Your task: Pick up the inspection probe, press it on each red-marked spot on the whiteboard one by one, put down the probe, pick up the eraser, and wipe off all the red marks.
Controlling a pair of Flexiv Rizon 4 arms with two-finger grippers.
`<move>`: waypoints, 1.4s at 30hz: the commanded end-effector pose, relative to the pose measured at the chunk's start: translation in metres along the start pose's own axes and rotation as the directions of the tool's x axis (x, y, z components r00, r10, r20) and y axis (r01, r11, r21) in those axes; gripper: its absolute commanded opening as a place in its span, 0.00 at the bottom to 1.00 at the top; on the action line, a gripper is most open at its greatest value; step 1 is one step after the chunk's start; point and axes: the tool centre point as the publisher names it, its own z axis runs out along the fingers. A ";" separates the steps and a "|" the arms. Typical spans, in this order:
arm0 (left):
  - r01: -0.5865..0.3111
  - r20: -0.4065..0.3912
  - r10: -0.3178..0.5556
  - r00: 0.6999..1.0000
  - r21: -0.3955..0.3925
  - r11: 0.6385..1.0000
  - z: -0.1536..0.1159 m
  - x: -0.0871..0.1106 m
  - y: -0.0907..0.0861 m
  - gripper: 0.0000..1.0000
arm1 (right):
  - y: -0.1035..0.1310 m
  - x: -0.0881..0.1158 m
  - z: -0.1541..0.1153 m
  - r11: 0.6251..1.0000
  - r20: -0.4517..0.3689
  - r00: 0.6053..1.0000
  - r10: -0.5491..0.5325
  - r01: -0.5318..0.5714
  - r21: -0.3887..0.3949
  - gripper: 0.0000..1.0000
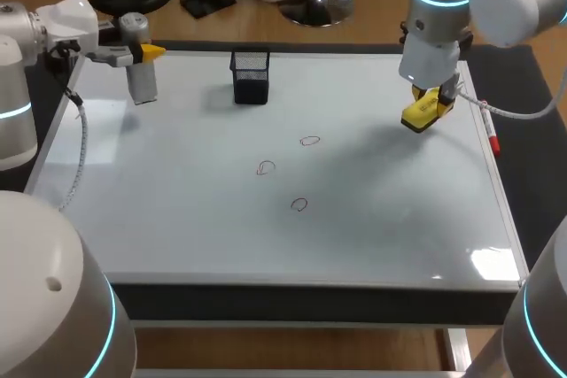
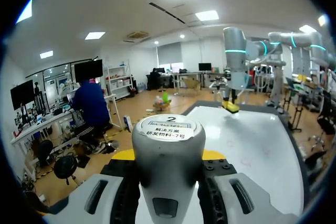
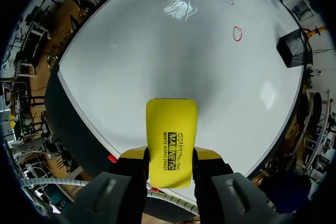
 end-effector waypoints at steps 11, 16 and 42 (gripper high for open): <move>0.003 -0.097 0.004 0.995 0.069 0.998 -0.004 0.077 0.003 0.00 | -0.001 0.000 -0.001 1.000 -0.001 1.000 -0.001 0.001 0.003 0.00; 0.001 -0.155 0.013 0.988 0.091 0.996 0.002 0.106 0.000 0.00 | -0.001 0.000 -0.001 1.000 -0.001 1.000 -0.001 0.001 0.003 0.00; -0.036 -0.434 0.111 0.894 0.178 0.983 0.088 0.213 -0.026 0.00 | -0.001 0.000 -0.001 1.000 -0.001 1.000 -0.001 0.001 0.003 0.00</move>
